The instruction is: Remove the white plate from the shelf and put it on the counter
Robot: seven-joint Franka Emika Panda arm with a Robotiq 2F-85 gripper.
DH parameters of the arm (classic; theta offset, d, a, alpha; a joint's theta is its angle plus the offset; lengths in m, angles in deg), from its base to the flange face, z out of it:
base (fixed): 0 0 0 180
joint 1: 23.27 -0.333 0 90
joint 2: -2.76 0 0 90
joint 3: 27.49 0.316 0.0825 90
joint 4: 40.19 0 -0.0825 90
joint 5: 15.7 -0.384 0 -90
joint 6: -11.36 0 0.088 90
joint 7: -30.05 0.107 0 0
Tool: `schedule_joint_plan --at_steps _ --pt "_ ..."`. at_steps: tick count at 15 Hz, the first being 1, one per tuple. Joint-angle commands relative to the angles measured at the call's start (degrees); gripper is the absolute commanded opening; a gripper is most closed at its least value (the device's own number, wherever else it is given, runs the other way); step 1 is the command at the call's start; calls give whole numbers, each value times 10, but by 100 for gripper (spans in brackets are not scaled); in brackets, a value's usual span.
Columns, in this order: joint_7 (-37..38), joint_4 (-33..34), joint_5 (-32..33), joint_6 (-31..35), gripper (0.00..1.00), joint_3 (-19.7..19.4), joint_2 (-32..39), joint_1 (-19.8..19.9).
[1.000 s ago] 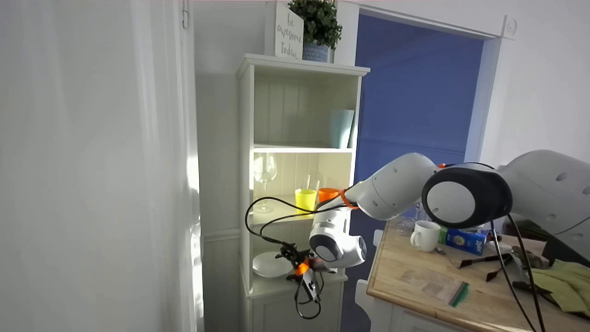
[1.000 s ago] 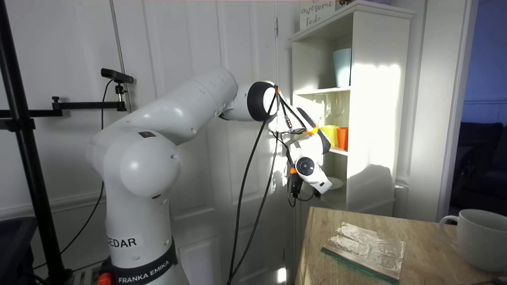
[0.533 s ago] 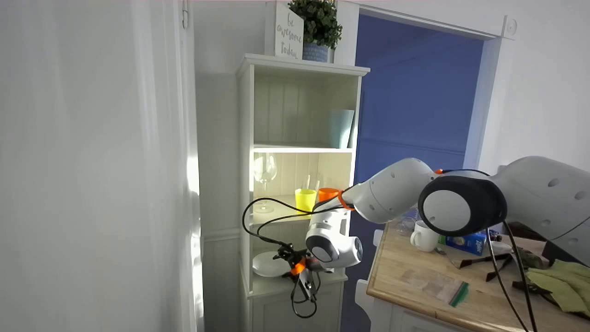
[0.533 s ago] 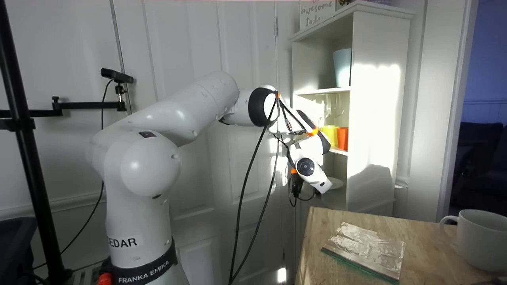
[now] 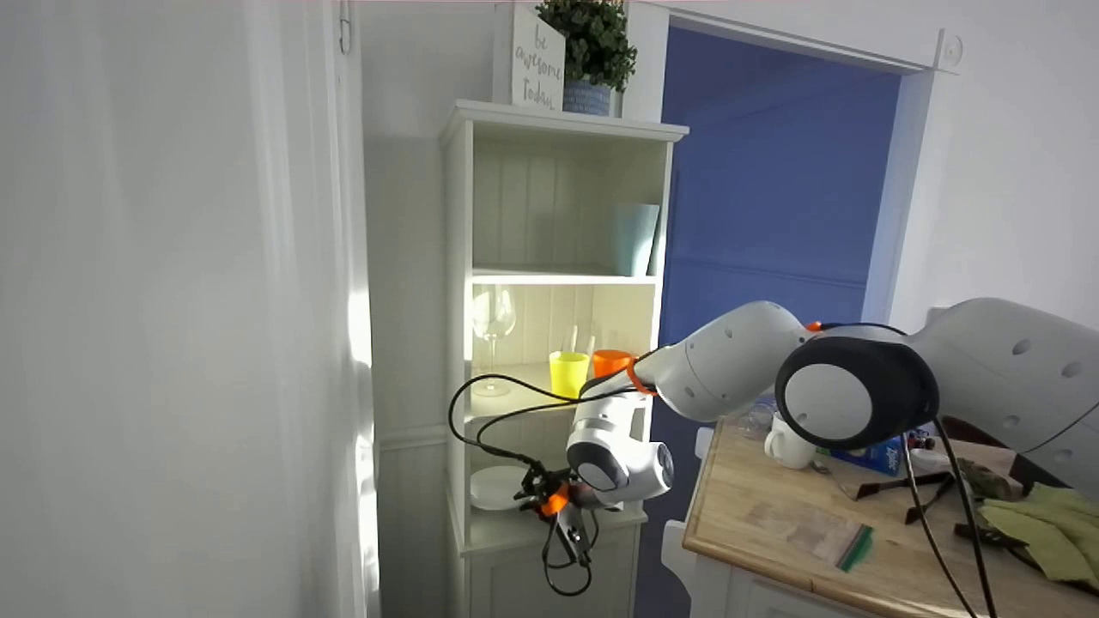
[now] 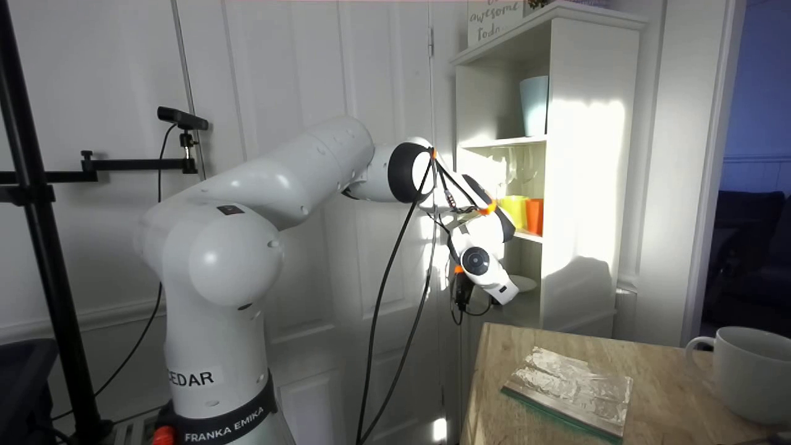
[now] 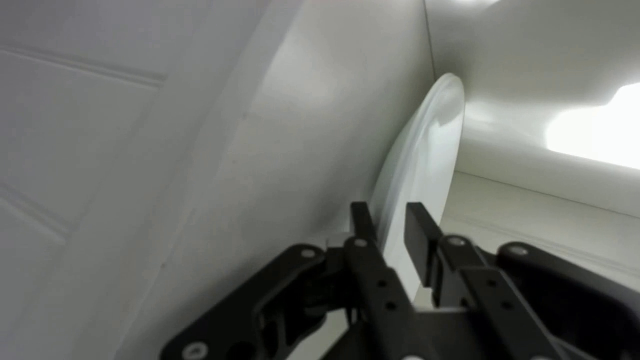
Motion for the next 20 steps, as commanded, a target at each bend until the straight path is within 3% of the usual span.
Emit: schedule_joint_plan --at_steps 1,11,20 --pt "24 20 17 20 0 7 12 0" --pt "66 -42 43 -3 2 24 -38 22" --pt "123 -190 102 -92 2 70 -129 107"
